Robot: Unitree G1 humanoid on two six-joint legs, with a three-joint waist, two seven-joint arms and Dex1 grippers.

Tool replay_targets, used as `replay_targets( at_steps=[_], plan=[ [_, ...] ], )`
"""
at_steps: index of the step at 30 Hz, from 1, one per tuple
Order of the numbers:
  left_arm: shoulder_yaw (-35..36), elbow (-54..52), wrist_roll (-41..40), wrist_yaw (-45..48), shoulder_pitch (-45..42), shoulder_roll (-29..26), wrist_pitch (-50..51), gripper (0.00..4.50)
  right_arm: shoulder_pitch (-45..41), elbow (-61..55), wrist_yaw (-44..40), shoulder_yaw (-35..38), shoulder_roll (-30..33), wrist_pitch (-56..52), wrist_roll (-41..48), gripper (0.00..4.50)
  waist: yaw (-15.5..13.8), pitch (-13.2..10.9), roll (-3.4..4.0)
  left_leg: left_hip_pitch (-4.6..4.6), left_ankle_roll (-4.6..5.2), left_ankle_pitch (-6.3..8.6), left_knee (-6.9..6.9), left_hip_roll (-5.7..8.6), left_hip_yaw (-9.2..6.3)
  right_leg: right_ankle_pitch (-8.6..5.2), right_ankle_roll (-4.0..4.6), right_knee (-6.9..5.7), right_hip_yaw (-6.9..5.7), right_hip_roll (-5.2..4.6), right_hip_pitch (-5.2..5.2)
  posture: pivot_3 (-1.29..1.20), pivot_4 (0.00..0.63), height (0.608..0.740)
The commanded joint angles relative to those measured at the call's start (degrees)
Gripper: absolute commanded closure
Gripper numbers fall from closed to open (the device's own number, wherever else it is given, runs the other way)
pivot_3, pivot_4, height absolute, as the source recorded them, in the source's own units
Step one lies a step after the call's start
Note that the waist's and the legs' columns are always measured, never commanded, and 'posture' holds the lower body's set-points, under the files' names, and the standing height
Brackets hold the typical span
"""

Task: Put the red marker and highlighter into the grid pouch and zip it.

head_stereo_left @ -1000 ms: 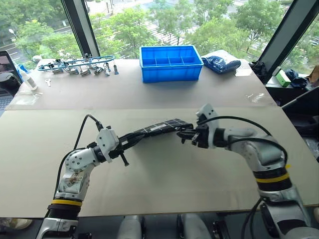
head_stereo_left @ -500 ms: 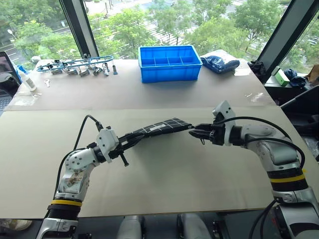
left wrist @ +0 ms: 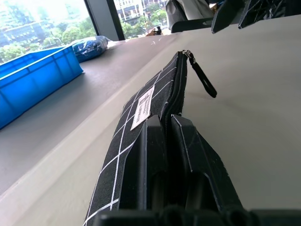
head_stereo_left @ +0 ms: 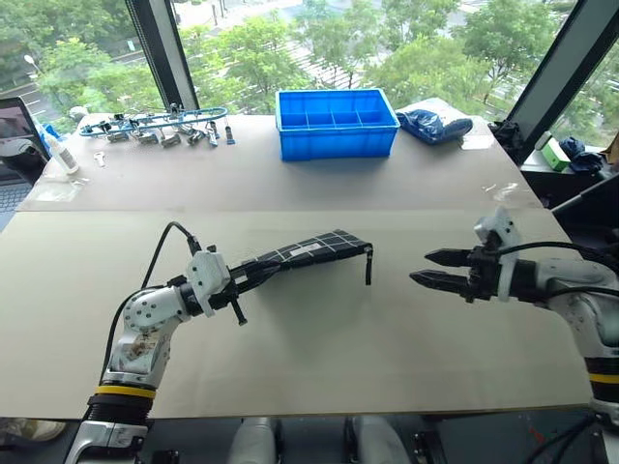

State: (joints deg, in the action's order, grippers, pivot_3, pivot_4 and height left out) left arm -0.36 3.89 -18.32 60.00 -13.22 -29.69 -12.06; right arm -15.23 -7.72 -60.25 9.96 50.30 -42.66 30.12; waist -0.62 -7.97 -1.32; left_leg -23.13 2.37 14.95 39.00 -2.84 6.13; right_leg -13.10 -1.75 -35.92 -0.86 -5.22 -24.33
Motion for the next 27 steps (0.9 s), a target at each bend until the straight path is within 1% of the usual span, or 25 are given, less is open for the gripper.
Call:
replay_targets(
  at_steps=[1,6,11,15,19,20,22,23,25,27],
  plan=[
    [-0.47,0.18,-2.32,4.73,-1.44,-0.44,-2.63,4.5,2.15,-3.38,-0.49,3.04,1.0,1.25,1.49,0.9,0.05,0.0,0.0,0.01,0.0,0.0,0.01,0.0,0.0,0.0,0.0,-0.01,0.0,0.0,0.01,0.0,0.15,0.74],
    [-1.89,5.33,-1.18,12.19,-3.91,-1.8,-8.39,4.5,2.41,-5.41,1.47,2.48,-0.27,0.89,2.04,0.9,0.29,0.0,0.0,0.11,0.0,0.0,0.02,0.0,0.01,0.0,0.01,-0.07,0.09,0.06,0.03,0.0,0.15,0.74],
    [-1.65,6.94,-2.93,15.91,-7.57,-1.81,-10.85,4.5,2.96,-7.39,1.6,2.33,-0.59,0.4,2.87,0.9,-0.06,0.0,0.0,0.01,0.0,0.0,0.06,0.01,0.0,0.0,-0.01,-0.03,0.07,0.03,0.01,0.0,0.15,0.74],
    [-1.82,12.34,-2.02,19.0,-9.2,-2.07,-14.53,4.5,4.14,-10.11,0.21,1.92,0.07,0.41,4.39,0.9,-0.13,0.0,0.0,-0.01,0.03,0.02,0.11,0.03,-0.01,0.01,-0.05,-0.01,0.04,0.01,0.03,0.0,0.15,0.74],
    [-2.31,17.86,-1.3,21.22,-10.9,-1.04,-19.48,4.5,4.47,-13.34,-0.18,1.4,0.21,-0.28,6.05,0.9,-0.08,0.0,-0.01,-0.01,0.04,0.02,0.11,0.02,-0.02,0.01,-0.05,-0.02,0.04,0.02,0.03,0.0,0.15,0.74],
    [-2.57,20.95,-0.38,21.73,-11.94,-0.75,-21.64,4.5,4.15,-13.86,0.18,0.7,0.01,-0.41,6.07,0.9,-0.07,-0.01,-0.01,-0.01,0.04,0.02,0.12,0.02,-0.02,0.01,-0.04,-0.02,0.04,0.02,0.03,0.0,0.15,0.74],
    [-2.72,26.25,0.12,23.23,-13.99,-0.42,-23.47,3.66,3.58,-14.54,0.88,-0.42,-0.22,-0.44,5.84,0.8,-0.08,-0.01,-0.01,0.01,0.04,0.02,0.13,0.01,-0.04,0.01,-0.04,-0.03,0.03,0.02,0.06,0.0,0.15,0.74],
    [-2.72,28.4,0.16,23.89,-15.01,-0.35,-24.05,3.54,3.22,-14.62,1.31,-0.76,-0.38,-0.57,5.78,0.8,-0.07,-0.01,-0.01,0.01,0.04,0.02,0.14,0.02,-0.03,0.01,-0.04,-0.04,0.02,0.02,0.06,0.0,0.15,0.74],
    [-2.08,30.48,-0.82,24.18,-16.85,-0.01,-22.81,2.86,3.05,-14.65,1.71,-0.89,-0.35,-0.69,5.91,0.8,-0.07,-0.01,-0.01,-0.02,0.04,0.02,0.17,0.02,-0.05,0.01,-0.04,-0.04,0.0,0.03,0.05,0.0,0.15,0.74],
    [-1.28,30.41,-2.05,23.97,-17.99,0.17,-21.15,2.15,3.27,-14.64,1.92,-0.84,-0.13,-0.64,6.06,0.8,-0.11,-0.01,-0.02,-0.08,0.07,0.04,0.19,0.03,-0.05,0.01,-0.05,-0.02,-0.01,0.01,0.03,0.0,0.15,0.74]
  ],
)
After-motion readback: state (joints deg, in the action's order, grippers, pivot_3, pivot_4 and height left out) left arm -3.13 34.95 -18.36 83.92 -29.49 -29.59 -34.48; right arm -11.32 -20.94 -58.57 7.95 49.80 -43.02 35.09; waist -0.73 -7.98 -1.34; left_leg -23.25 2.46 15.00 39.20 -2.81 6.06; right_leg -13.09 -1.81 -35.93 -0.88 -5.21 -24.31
